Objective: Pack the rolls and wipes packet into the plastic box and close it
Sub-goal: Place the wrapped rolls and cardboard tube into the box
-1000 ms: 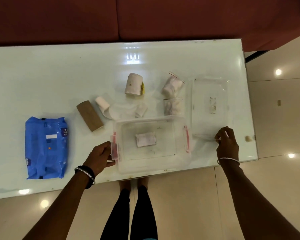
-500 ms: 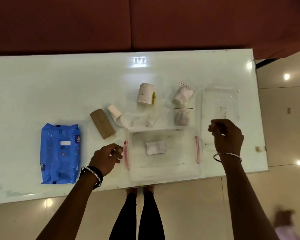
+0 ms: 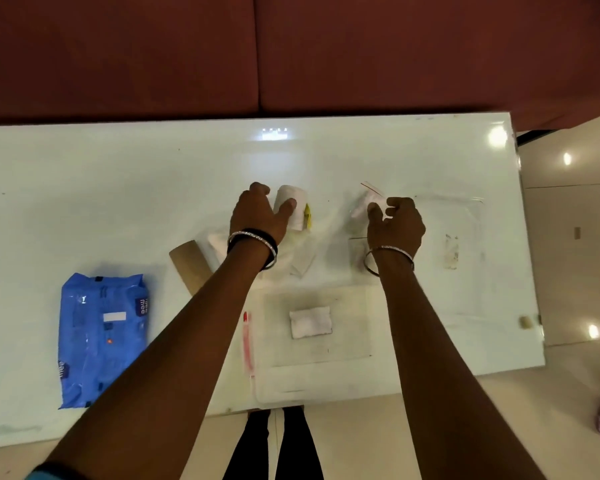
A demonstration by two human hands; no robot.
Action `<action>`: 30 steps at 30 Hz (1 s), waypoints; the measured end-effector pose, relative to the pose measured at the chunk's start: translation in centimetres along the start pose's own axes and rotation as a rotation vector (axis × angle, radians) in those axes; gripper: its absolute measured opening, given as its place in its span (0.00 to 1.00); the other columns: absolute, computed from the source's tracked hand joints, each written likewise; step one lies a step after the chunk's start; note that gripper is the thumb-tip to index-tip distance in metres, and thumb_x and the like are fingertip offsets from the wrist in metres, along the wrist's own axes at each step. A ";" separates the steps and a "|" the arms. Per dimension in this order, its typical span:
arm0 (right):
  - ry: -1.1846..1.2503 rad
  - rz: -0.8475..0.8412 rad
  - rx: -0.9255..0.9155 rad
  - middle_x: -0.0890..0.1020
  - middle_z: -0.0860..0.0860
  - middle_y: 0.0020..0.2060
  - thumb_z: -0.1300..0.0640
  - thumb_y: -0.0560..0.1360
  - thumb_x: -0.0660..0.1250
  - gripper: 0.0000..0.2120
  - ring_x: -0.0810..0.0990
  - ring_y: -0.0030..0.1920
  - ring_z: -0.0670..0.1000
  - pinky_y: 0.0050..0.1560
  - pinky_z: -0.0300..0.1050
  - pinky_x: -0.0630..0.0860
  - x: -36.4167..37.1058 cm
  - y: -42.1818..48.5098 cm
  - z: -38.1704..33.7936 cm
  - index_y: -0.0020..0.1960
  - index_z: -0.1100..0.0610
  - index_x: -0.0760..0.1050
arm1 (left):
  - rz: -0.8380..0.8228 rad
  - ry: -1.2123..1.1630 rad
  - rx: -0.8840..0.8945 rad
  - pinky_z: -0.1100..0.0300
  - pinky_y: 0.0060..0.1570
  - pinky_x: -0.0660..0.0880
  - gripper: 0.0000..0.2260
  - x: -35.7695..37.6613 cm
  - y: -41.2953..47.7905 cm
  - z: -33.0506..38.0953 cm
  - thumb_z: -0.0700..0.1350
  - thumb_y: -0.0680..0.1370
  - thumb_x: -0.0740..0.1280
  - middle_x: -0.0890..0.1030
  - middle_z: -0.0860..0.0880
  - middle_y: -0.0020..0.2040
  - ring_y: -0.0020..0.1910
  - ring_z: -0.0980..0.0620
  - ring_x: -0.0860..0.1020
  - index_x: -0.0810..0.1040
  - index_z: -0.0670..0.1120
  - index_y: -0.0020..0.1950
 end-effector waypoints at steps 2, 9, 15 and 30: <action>-0.028 -0.036 0.076 0.80 0.58 0.59 0.49 0.75 0.69 0.23 0.77 0.63 0.58 0.60 0.49 0.71 1.0 0.8 -0.1 0.65 0.60 0.71 | -0.065 0.030 -0.046 0.52 0.60 0.71 0.29 1.1 1.2 -0.2 0.58 0.73 0.69 0.77 0.42 0.62 0.62 0.42 0.75 0.70 0.42 0.66; -0.102 -0.072 0.175 0.78 0.60 0.60 0.48 0.69 0.76 0.33 0.75 0.64 0.61 0.58 0.51 0.72 2.9 2.0 0.6 0.65 0.63 0.67 | -0.069 -0.045 -0.053 0.59 0.43 0.69 0.24 2.4 1.4 -0.3 0.58 0.68 0.74 0.83 0.47 0.50 0.50 0.46 0.80 0.78 0.43 0.55; -0.008 -0.070 0.153 0.81 0.55 0.57 0.50 0.63 0.80 0.37 0.78 0.60 0.57 0.55 0.47 0.74 3.0 2.5 0.3 0.66 0.58 0.69 | -0.110 -0.054 -0.074 0.59 0.38 0.69 0.19 2.5 1.6 -0.6 0.58 0.67 0.75 0.80 0.49 0.40 0.40 0.48 0.76 0.79 0.44 0.45; 0.452 -0.589 0.083 0.85 0.51 0.45 0.43 0.60 0.81 0.24 0.85 0.45 0.54 0.36 0.51 0.84 -2.0 -15.7 0.8 0.50 0.52 0.81 | -0.064 -1.002 -0.243 0.47 0.49 0.81 0.23 -6.1 -12.6 -8.7 0.43 0.71 0.73 0.80 0.44 0.60 0.57 0.48 0.81 0.72 0.43 0.64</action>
Point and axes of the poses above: each hand's wrist, its own y-axis towards the middle knuckle, its own x-axis out of the palm, z = x × y, the point moved 5 cm from there along y, towards the middle knuckle
